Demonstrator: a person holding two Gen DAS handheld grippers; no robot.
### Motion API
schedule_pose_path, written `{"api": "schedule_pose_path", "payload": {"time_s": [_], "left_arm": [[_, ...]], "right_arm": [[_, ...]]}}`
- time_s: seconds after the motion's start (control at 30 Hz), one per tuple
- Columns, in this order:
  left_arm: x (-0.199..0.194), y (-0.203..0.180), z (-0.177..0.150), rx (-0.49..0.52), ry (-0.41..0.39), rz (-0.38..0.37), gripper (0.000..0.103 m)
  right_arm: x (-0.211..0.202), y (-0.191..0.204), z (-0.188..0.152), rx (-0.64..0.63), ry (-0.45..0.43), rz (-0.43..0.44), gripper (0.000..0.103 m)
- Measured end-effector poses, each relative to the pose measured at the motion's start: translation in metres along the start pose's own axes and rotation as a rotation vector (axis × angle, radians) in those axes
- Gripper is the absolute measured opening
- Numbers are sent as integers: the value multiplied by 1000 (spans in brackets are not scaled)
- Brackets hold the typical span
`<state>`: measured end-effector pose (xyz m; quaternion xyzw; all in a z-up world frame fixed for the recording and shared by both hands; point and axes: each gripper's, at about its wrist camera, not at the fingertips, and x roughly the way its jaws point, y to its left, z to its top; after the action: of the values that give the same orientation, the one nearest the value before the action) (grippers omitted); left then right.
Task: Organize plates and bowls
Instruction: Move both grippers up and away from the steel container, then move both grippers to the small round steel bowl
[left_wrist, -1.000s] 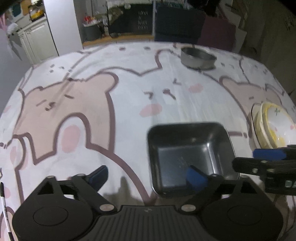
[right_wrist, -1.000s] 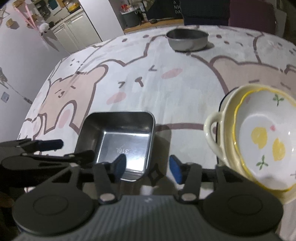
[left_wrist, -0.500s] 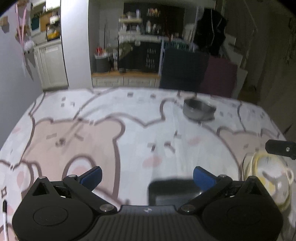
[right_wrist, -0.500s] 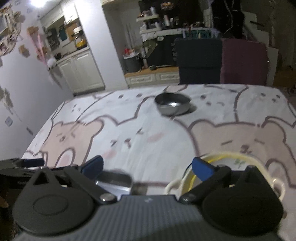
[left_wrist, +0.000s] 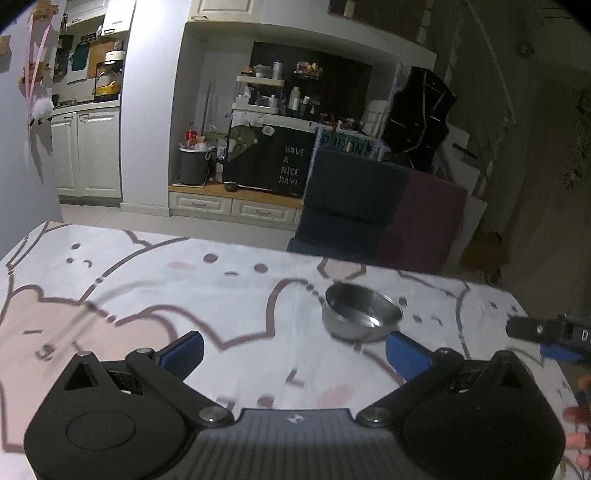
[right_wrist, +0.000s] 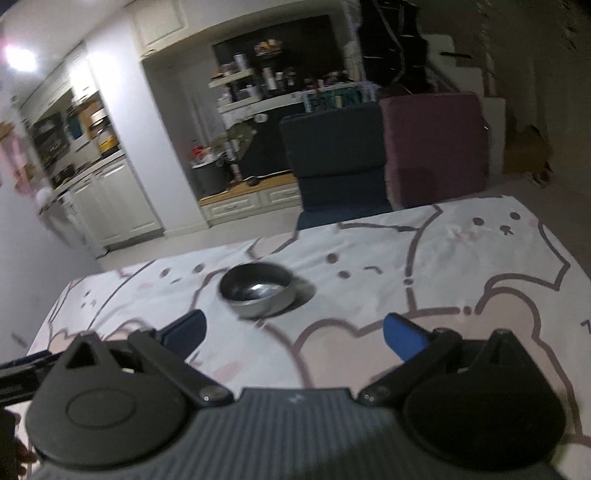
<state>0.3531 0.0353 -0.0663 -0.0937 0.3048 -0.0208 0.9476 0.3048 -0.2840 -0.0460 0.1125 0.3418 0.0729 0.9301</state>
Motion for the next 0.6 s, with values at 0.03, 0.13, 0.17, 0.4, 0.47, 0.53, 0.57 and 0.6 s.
{"api": "schedule_pose_path", "payload": {"time_s": [0.03,0.13,0.17,0.4,0.47,0.53,0.57,0.6], "left_arm": [[9,-3,3,0,-3,4,103],[39,-9,12,10,4,17,103],[49,-11,15,15,12,22,103],[119,-23,29,60,73,15,103],[137,-24,30,49,89,19,103],[153,-24,29,39,100,21,103],[160,-24,27,38,101,19,103],[166,-24,25,43,99,17,103]], "right_arm": [[7,-6,4,16,-1,-8,103],[31,-24,13,67,-2,-32,103],[40,-30,15,89,-5,-42,103],[101,-48,34,127,55,-68,103],[118,-45,41,111,70,-56,103],[132,-41,46,109,85,-42,103],[140,-40,47,117,96,-31,103],[147,-39,48,131,109,-18,103]]}}
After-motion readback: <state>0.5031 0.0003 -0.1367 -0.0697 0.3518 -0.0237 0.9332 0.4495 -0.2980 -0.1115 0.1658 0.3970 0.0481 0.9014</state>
